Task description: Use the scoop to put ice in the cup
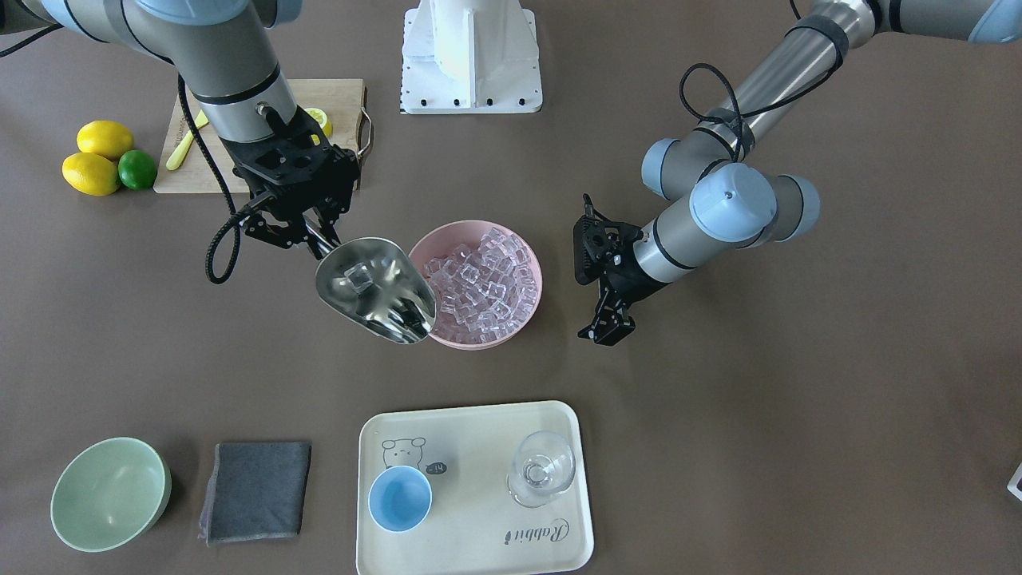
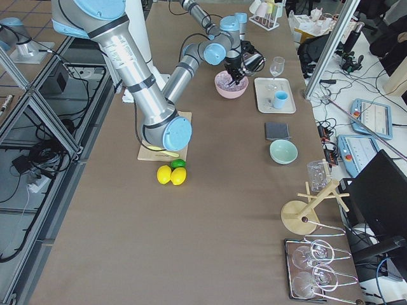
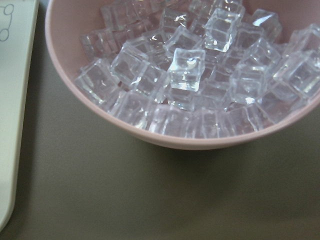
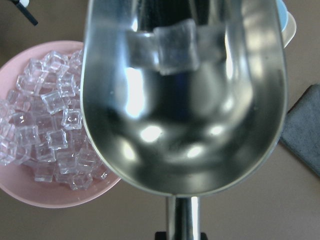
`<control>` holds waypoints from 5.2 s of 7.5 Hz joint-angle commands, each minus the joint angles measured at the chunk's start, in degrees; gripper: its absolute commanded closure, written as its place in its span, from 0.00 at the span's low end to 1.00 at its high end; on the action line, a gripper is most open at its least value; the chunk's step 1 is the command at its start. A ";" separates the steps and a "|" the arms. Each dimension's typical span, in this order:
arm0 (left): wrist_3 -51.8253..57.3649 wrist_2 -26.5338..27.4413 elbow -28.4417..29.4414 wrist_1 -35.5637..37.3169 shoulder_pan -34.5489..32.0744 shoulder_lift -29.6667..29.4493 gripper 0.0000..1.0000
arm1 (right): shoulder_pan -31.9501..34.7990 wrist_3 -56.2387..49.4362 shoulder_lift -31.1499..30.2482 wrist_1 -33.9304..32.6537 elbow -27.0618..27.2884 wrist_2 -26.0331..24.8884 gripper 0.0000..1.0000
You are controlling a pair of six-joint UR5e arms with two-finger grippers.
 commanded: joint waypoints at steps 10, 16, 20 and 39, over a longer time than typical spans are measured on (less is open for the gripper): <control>-4.50 -11.93 -12.96 48.19 -40.51 19.83 0.02 | 9.91 -21.96 22.99 -30.51 -39.09 13.00 1.00; -10.77 -3.50 -12.87 52.91 -44.66 23.43 0.02 | 10.08 -32.62 33.11 -41.54 -50.27 9.30 1.00; -18.10 -4.02 -12.96 47.76 -44.58 26.76 0.02 | 10.17 -34.47 38.21 -41.37 -57.37 8.07 1.00; -32.97 -10.79 -16.21 35.16 -43.96 35.02 0.02 | 19.66 -7.63 -10.06 -37.53 0.13 15.61 1.00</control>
